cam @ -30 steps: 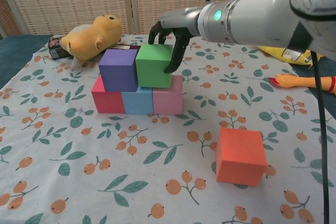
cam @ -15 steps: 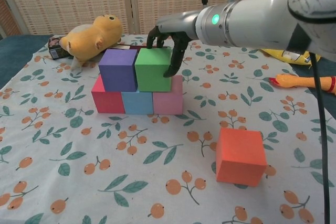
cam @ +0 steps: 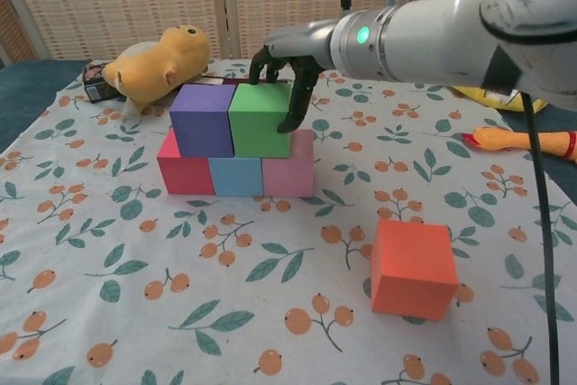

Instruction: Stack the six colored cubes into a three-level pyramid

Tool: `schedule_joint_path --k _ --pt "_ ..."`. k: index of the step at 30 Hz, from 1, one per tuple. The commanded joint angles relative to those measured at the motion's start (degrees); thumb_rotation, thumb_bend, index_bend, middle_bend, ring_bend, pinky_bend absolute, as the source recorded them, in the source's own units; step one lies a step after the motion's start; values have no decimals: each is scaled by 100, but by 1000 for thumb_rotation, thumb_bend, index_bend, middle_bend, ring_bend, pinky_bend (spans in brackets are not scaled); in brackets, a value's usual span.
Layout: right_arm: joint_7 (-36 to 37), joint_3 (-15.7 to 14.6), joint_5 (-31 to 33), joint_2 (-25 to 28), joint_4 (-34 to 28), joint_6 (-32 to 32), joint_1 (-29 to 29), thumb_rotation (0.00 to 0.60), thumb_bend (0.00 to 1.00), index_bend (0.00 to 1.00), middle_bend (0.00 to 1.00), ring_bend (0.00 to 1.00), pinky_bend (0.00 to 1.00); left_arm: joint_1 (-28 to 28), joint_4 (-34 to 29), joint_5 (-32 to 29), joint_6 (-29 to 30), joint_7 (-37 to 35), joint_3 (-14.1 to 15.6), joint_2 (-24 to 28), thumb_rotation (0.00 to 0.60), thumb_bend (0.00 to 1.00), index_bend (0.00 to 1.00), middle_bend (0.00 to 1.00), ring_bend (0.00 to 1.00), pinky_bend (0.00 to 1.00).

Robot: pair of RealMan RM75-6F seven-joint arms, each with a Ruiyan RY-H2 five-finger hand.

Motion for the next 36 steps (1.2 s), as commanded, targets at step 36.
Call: schedule_joint_path --k 36 --pt "41 -20 -53 -71 55 24 -13 600 180 89 261 0 0 -1 15 4 -7 -8 0 -6 600 283 57 0 0 84"
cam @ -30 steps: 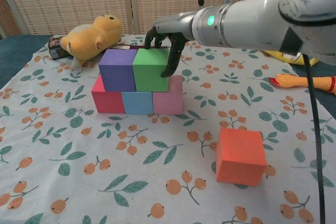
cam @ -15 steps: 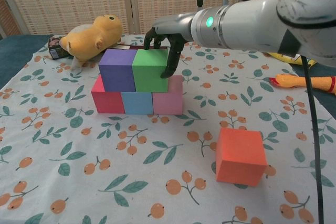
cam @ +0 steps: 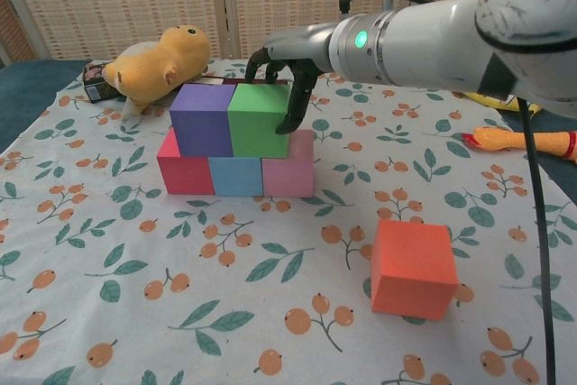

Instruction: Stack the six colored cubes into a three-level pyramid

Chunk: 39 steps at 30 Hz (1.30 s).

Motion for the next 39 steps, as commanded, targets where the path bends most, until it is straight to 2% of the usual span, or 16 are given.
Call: schedule_joint_path --k 1,9,21,27,34,36,39 --pt "23 8 -20 4 -10 -4 -12 600 179 60 245 0 0 0 -4 2 -1 3 2 2 600 284 57 0 0 85" --pt "40 4 -67 13 -24 -5 -34 600 179 0 191 0 0 -3 0 7 -2 4 2 -7 600 285 56 0 0 84" --pt "116 29 -159 185 -264 36 -109 600 100 0 131 0 0 -25 7 2 -40 23 1 -14 600 286 49 0 0 84" --pt "300 103 -337 565 -753 188 -284 600 100 0 91 0 0 -116 11 -26 -192 -58 -22 -8 600 283 57 0 0 84" --pt "775 172 -626 1395 -1691 376 -756 600 101 0 84 0 0 -282 79 61 -373 -129 -35 -88 600 279 141 12 0 84" --pt "963 153 -712 1660 -1937 340 -929 600 162 0 82 0 0 -413 130 101 -556 -230 -41 -122 600 284 168 28 0 85" --pt "1163 51 -809 1921 -2128 207 -1126 600 326 0 100 0 0 -679 199 169 -933 -358 -49 -170 600 331 187 35 0 85"
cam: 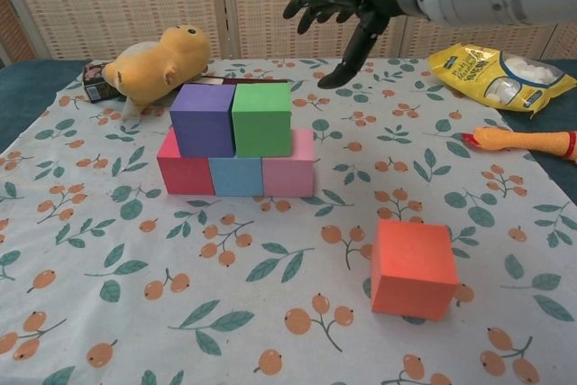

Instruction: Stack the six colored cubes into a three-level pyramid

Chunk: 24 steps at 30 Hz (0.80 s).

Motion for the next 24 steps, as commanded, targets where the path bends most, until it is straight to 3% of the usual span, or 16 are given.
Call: schedule_joint_path --k 1,8,15,24 --pt "258 -116 -136 284 -225 -160 -247 600 382 0 110 0 0 -344 98 98 -461 -147 -13 -73 600 351 187 33 0 84" --pt "862 -145 -209 303 -53 -678 -445 600 582 0 123 0 0 -1033 163 18 -1534 -8 -22 -252 600 532 151 0 0 59" --pt "1247 -144 -247 37 307 -1103 -424 600 646 0 123 0 0 -1424 206 -297 -2118 269 -75 -571 600 535 109 0 0 41" --pt "1526 -147 -423 -246 603 -1304 -371 600 649 0 123 0 0 -1614 182 -533 -2180 603 -140 -824 600 534 103 0 0 27"
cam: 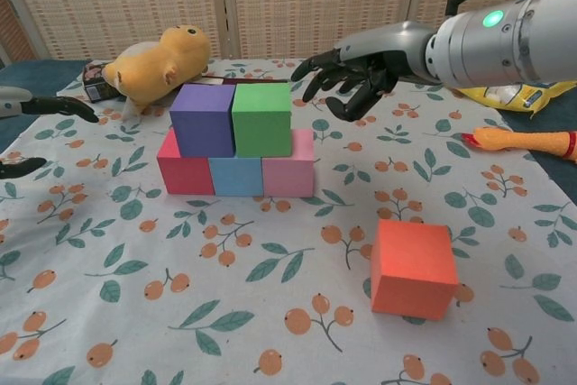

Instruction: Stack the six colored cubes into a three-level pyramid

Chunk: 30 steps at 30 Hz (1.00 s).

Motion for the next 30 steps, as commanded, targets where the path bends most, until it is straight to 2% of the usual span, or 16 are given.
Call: schedule_joint_path --k 1,13,30 --pt "58 -17 -37 -43 49 -29 5 600 650 0 123 0 0 -62 -11 -63 -35 73 -15 -57 600 533 103 0 0 27" --pt "269 -52 -157 -218 216 -87 33 600 649 0 123 0 0 -354 70 -497 -272 382 -117 -393 600 533 96 0 0 25" --pt "432 -74 -250 -363 358 -115 85 600 650 0 123 0 0 -556 -19 -678 -263 684 -99 -576 600 532 95 0 0 22"
